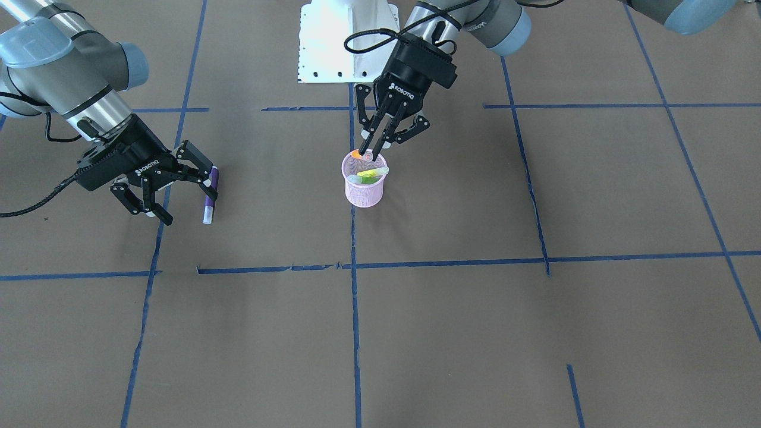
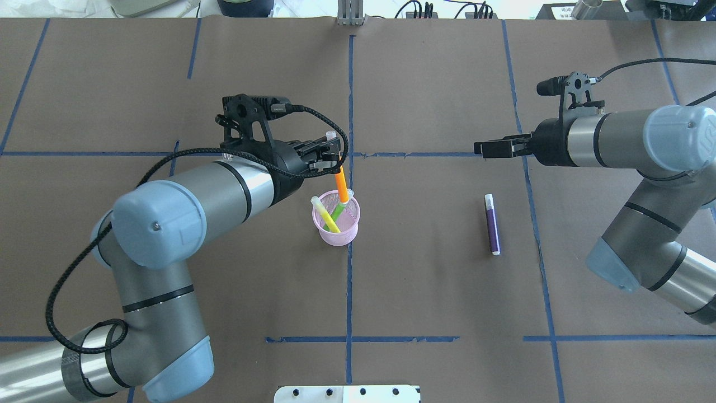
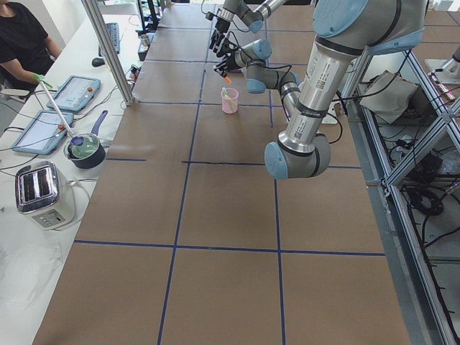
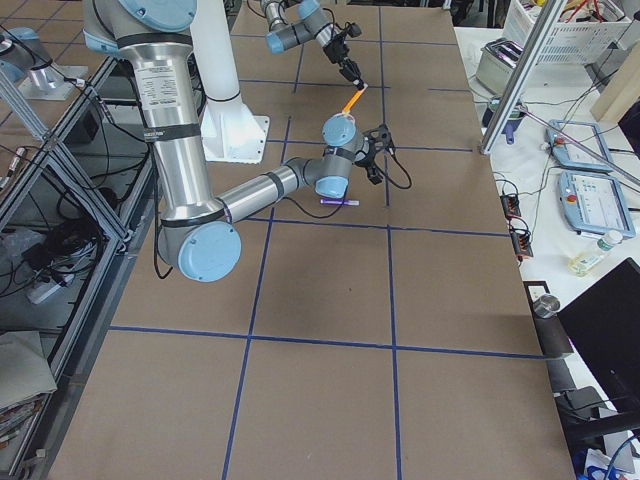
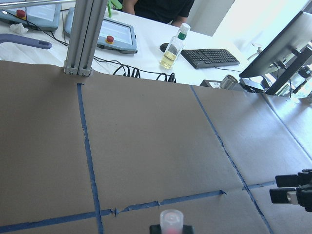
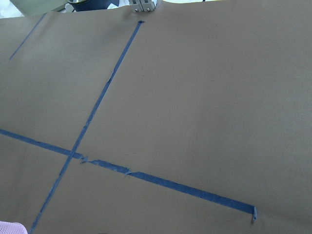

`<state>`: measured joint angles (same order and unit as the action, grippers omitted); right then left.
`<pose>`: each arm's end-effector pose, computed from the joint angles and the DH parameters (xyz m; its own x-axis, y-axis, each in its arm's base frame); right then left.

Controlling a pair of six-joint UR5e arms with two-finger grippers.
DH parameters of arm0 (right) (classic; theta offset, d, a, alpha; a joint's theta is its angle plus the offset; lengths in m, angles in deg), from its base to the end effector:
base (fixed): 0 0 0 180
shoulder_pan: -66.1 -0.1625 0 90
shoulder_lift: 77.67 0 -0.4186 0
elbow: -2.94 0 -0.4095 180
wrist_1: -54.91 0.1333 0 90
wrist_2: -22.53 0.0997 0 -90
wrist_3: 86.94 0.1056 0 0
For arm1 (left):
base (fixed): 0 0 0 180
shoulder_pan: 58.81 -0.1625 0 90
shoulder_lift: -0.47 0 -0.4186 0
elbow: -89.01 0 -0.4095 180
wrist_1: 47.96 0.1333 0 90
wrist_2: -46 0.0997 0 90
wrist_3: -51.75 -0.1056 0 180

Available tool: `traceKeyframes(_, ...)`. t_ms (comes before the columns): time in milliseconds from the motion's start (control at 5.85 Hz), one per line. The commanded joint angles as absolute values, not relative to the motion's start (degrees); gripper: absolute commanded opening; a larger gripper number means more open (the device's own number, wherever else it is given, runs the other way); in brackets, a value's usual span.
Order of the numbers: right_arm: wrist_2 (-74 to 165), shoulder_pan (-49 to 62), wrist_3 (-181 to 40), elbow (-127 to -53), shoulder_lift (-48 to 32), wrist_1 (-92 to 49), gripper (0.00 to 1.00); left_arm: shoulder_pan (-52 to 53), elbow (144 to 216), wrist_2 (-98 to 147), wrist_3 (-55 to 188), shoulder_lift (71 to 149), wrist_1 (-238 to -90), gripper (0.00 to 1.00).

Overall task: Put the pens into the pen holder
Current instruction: 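Carry the orange marker with the left gripper over the pink cup, then drop the orange marker into the cup and raise the left gripper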

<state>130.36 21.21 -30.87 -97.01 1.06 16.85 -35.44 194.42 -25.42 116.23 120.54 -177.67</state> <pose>-0.3458 -0.4870 0.3585 0.4294 -0.3223 0.8437 -0.2706 0.8453 0.4606 0.4891 -0.3932 0.1418 0.3570 0.2906 -0.8877 0.5692 0.6859 0.4534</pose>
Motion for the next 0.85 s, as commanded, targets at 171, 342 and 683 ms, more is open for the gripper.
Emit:
traceKeyframes(171,130.37,21.28,-31.13,-96.91,1.08,16.85,0.99,-37.01,192.99,-24.23,116.17,118.95,-179.09,0.03)
traceKeyframes(342,130.54,21.19,-31.22,-96.91,1.08,16.85,0.99,-37.36,193.16,-24.31,116.26,119.04,-179.09,0.14)
traceKeyframes(683,130.54,21.19,-31.22,-96.91,1.34,16.85,0.99,-37.81,193.69,-24.66,116.26,119.39,-179.09,0.6)
